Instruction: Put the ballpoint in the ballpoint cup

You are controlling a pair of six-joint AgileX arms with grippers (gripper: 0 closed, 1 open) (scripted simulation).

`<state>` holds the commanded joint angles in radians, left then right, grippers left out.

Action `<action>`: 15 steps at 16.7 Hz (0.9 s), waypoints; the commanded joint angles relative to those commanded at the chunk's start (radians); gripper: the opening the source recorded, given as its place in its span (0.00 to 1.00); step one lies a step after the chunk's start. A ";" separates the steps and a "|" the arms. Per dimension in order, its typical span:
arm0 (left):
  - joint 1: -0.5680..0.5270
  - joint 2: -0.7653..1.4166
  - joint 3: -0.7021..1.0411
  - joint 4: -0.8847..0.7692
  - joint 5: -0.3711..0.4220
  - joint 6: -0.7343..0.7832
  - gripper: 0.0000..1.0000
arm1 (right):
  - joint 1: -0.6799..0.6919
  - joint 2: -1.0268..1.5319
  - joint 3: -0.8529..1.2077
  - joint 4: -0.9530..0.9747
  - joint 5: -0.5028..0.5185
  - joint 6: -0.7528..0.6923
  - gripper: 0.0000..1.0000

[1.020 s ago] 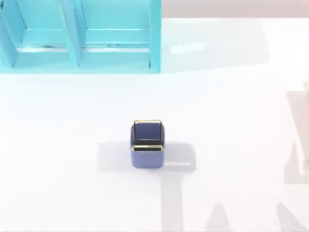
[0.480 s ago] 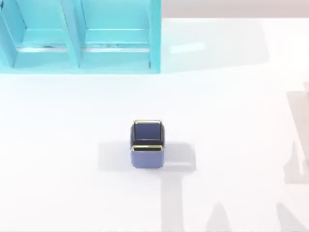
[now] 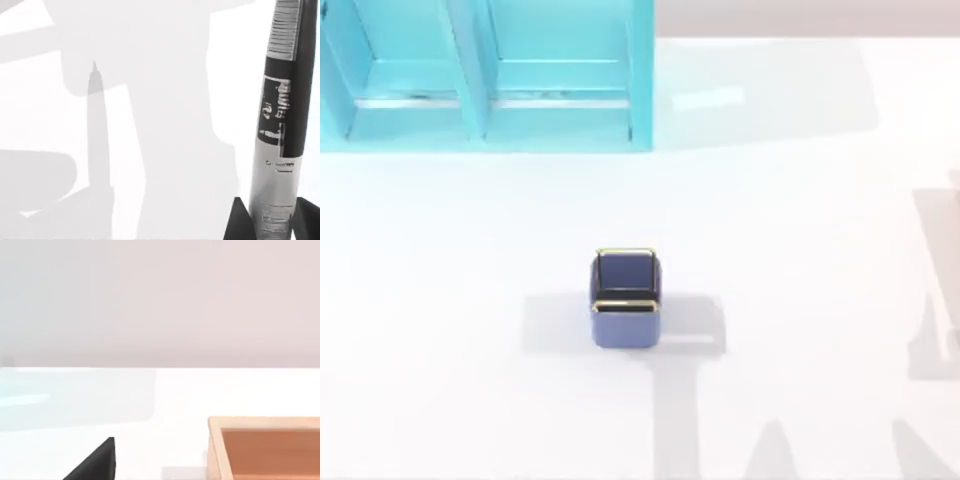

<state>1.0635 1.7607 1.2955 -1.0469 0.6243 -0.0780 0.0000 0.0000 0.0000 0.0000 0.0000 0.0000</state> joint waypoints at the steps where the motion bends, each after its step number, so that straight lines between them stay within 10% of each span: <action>1: 0.024 -0.034 0.001 -0.046 0.002 0.029 0.00 | 0.000 0.000 0.000 0.000 0.000 0.000 1.00; 10: 0.054 -0.098 -0.002 -0.117 -0.005 0.079 0.00 | 0.000 0.000 0.000 0.000 0.000 0.000 1.00; 15: -0.134 -0.089 -0.026 -0.010 -0.183 -0.040 0.00 | 0.000 0.000 0.000 0.000 0.000 0.000 1.00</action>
<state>0.9293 1.6721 1.2692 -1.0569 0.4410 -0.1180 0.0000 0.0000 0.0000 0.0000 0.0000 0.0000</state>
